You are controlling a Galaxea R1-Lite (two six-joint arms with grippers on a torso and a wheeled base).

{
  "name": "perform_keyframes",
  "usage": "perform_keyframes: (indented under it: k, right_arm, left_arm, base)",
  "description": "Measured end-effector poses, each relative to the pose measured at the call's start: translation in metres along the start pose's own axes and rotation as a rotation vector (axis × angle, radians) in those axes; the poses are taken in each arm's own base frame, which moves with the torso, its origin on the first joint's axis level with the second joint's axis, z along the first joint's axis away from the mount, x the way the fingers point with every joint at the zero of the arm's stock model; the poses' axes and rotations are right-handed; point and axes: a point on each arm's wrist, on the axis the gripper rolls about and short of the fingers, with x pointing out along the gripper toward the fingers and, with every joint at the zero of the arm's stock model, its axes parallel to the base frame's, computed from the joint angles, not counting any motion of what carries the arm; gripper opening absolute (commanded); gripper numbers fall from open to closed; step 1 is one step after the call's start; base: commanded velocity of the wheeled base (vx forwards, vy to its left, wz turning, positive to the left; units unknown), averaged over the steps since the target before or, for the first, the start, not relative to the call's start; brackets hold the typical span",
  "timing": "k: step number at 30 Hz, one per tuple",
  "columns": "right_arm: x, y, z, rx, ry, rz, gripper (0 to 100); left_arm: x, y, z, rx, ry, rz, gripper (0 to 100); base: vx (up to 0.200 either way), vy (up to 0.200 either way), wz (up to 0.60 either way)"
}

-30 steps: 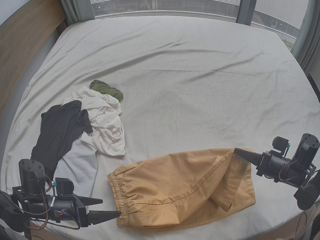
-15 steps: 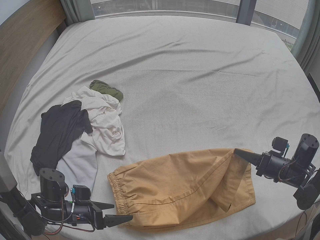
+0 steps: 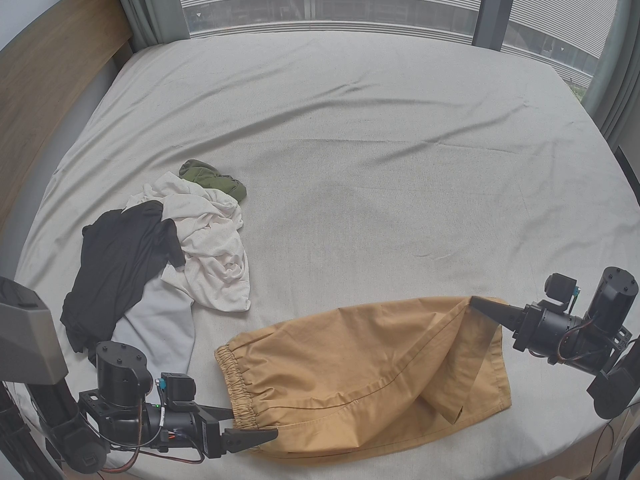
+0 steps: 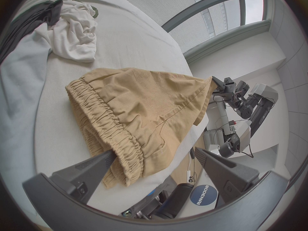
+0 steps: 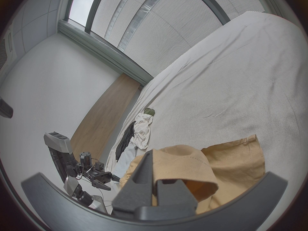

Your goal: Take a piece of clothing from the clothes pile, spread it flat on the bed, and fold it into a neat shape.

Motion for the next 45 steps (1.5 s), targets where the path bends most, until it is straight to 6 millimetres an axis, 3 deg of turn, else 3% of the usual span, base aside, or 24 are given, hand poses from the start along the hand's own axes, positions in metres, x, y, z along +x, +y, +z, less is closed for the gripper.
perform_keyframes:
  k: [11,24,25,39,45]
  right_arm:
    - [0.000,0.000,0.000,0.000,0.000,-0.001,0]
    - [0.000,0.000,0.000,0.000,-0.001,-0.001,0]
    - [0.000,0.000,0.000,0.000,-0.001,-0.001,0]
    - [-0.001,0.000,0.001,-0.001,-0.004,-0.001,0]
    - [-0.001,-0.001,0.003,-0.004,-0.014,-0.005,0]
  left_arm:
    - [0.022,0.000,-0.005,-0.074,-0.002,-0.029,100]
    - [0.028,-0.002,-0.007,-0.085,0.000,-0.045,100]
    - [0.028,-0.002,-0.007,-0.085,-0.002,-0.039,0]
    - [0.026,-0.001,-0.005,-0.083,-0.027,-0.012,0]
    - [0.018,-0.005,0.009,-0.060,-0.107,-0.026,0]
  base:
    - [0.000,0.000,0.00]
    - [0.000,0.000,0.00]
    - [0.000,0.000,0.00]
    - [0.000,0.000,0.00]
    - [0.000,0.000,0.00]
